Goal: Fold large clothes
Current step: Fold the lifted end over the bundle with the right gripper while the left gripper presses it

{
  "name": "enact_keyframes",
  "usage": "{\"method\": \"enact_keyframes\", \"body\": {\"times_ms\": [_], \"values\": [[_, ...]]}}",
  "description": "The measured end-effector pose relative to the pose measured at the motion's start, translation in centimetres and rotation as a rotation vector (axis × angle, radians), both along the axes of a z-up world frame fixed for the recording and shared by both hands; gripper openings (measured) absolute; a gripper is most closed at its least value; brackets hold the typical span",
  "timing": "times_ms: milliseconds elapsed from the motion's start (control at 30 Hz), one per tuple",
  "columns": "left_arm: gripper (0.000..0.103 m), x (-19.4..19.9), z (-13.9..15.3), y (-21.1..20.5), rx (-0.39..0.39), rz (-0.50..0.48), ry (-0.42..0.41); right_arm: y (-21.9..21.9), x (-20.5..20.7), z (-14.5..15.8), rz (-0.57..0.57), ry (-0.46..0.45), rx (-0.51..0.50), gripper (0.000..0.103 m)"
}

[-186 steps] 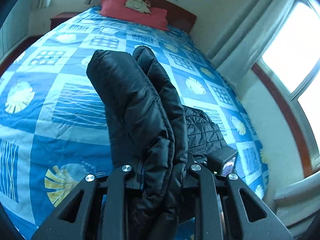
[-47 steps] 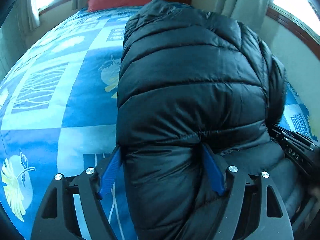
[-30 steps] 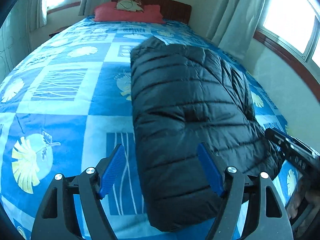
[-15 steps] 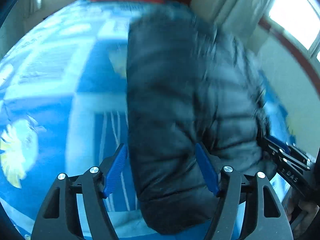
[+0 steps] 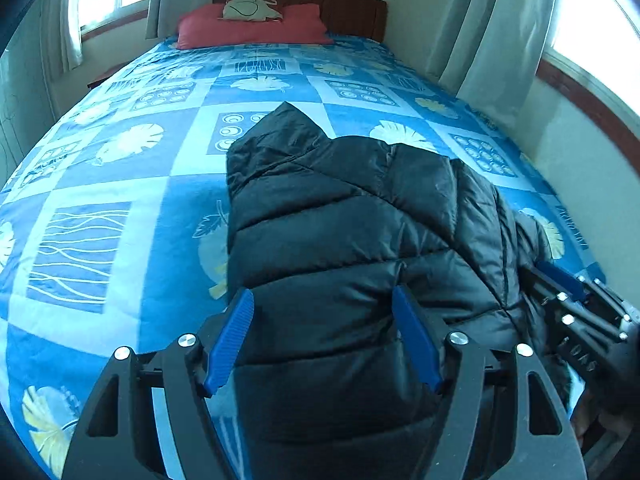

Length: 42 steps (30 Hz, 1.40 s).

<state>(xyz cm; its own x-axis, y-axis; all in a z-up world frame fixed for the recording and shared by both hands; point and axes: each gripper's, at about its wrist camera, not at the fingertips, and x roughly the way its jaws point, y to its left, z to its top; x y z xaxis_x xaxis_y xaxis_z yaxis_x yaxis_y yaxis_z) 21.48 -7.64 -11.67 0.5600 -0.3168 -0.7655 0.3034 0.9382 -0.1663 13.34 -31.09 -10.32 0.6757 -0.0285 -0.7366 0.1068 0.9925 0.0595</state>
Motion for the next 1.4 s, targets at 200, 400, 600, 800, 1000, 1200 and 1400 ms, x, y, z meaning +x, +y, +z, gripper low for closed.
{"method": "enact_keyframes", "body": {"times_ms": [200,400,600,800,1000,1200,1400], "values": [[0.081,1.2,-3.0,-0.7,0.018,0.039,0.024,-0.4,1.6,-2.8,0.004,0.025,-0.002,0.038],[0.084,2.7,-4.5,-1.4,0.042,0.066,0.047,-0.3,3.1,-4.5,-0.015,0.017,-0.024,0.038],[0.085,3.1,-5.3,-1.8,0.057,0.070,0.049,-0.2,3.5,-5.4,-0.029,0.009,-0.036,0.038],[0.085,2.5,-5.5,-1.9,0.069,0.065,0.028,0.1,3.2,-5.7,-0.034,0.000,-0.062,0.038],[0.085,2.5,-5.9,-1.8,0.074,0.068,0.009,0.1,2.8,-5.9,-0.042,-0.015,-0.063,0.038],[0.085,2.7,-5.0,-1.5,0.057,0.058,0.029,0.8,2.3,-4.8,-0.043,-0.034,-0.107,0.038],[0.085,2.4,-3.2,-0.9,0.068,0.045,0.036,1.3,1.0,-2.9,-0.039,-0.053,-0.129,0.043]]}}
